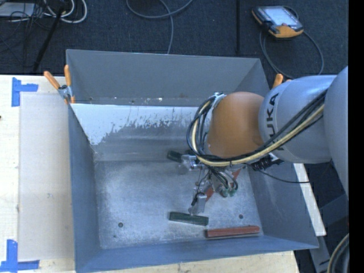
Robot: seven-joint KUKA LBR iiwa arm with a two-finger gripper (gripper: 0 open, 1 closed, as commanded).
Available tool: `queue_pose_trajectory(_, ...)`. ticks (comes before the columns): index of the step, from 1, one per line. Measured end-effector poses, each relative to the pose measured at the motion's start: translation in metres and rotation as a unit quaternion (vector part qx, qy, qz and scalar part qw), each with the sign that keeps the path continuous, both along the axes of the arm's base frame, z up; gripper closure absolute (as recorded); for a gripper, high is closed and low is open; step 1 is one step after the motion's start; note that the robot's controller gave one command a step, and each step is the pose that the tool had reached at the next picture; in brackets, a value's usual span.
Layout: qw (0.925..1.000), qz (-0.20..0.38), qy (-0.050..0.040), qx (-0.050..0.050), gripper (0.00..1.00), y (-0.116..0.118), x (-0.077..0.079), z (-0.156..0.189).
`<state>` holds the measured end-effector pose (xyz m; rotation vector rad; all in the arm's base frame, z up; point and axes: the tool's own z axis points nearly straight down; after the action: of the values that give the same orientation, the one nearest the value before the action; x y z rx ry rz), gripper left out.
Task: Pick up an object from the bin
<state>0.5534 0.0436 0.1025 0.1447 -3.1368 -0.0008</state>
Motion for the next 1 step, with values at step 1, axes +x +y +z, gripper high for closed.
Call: queue_pose_trajectory(1, 0.9986, 0.052, 0.0005, 0.000, 0.00, -0.0168, -0.0327, -0.0155)
